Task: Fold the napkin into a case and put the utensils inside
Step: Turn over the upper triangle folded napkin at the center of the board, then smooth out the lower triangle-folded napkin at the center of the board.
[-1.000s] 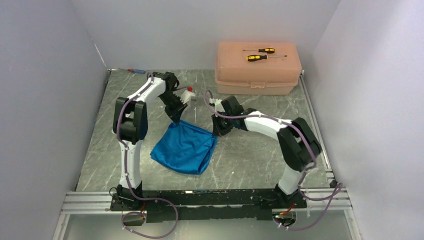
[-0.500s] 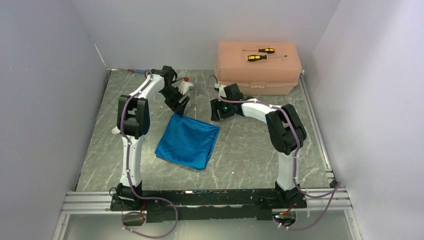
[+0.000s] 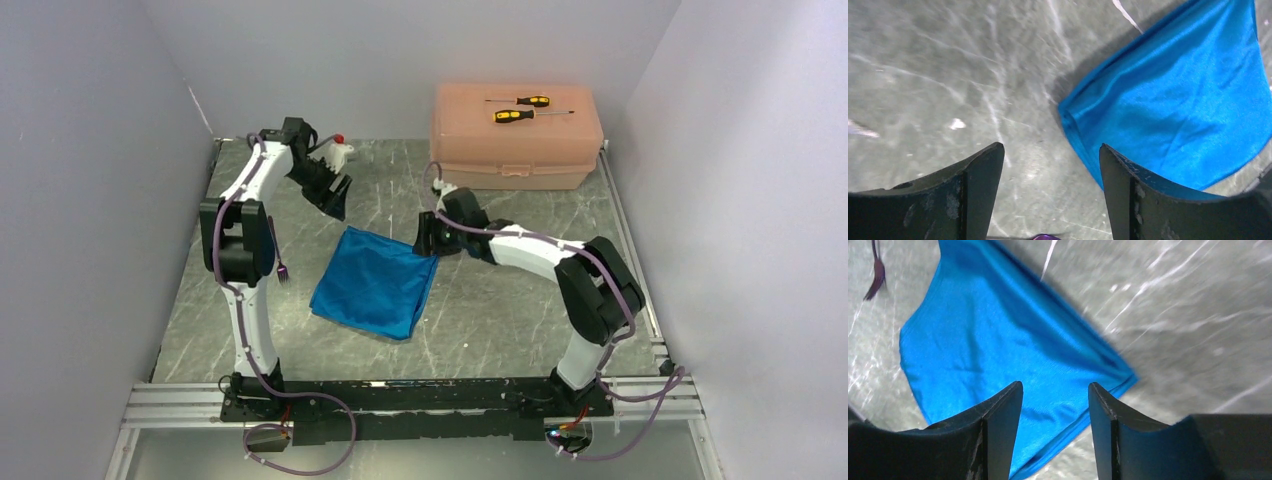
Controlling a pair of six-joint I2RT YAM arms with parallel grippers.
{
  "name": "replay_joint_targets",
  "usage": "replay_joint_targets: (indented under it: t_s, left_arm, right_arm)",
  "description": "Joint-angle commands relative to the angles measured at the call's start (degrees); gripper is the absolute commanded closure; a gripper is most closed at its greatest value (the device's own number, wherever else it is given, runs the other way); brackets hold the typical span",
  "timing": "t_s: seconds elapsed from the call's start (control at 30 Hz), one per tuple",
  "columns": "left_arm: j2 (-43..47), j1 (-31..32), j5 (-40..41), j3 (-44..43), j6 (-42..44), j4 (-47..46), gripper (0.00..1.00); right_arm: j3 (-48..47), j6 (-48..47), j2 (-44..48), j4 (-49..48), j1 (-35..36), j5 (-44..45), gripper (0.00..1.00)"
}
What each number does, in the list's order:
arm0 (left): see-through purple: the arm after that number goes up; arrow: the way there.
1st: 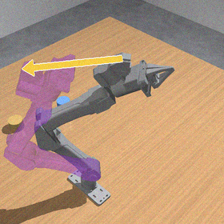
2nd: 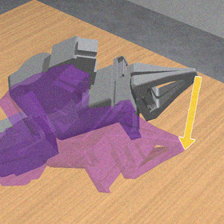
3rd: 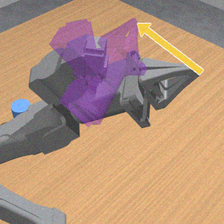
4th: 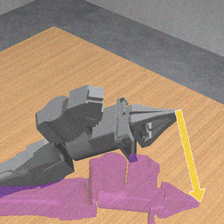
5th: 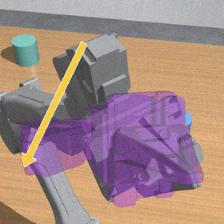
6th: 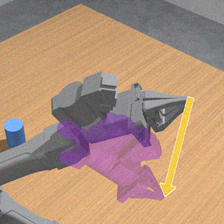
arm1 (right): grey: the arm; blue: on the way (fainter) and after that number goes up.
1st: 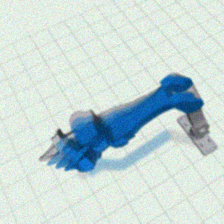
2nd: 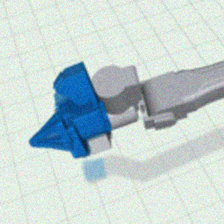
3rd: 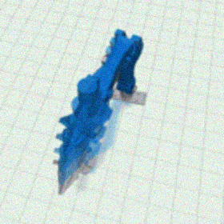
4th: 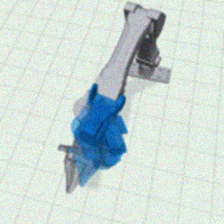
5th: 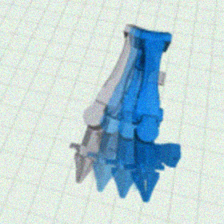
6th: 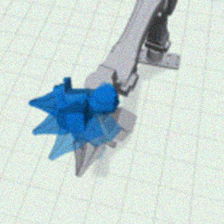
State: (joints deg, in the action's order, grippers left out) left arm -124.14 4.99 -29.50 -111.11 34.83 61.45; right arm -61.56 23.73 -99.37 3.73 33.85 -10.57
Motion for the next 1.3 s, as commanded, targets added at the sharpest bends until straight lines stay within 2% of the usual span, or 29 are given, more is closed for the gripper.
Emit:
replay_joint_targets:
  t_s: [0.0, 0.13, 0.3, 0.9, 1.27]
  left_arm:
    - [2.49, 0.96, -3.79, 5.85, 3.18, -0.36, 0.26]
    - [3.45, 1.36, -1.95, 10.4, 1.09, -7.03, 0.31]
    - [2.59, 1.42, -0.93, 11.26, -1.74, -12.03, 0.42]
    - [0.21, 1.59, -0.96, 11.27, -6.72, -16.09, 0.68]
    - [1.61, 0.61, -4.06, 7.1, -6.97, -9.11, 0.67]
  right_arm:
    - [4.99, 10.51, 0.7, -3.53, 2.98, 1.84, 0.45]
    - [7.01, 13.32, -0.06, -6.9, 3.2, 1.39, 0.45]
    - [5.24, 13.13, -2.49, -6.83, 3.16, 1.29, 0.46]
    - [4.36, 11.92, -5.34, -8.67, -1.98, -1.0, 0.5]
    - [1.9, 12.22, -7.04, -9.26, -2.16, -2.03, 0.6]
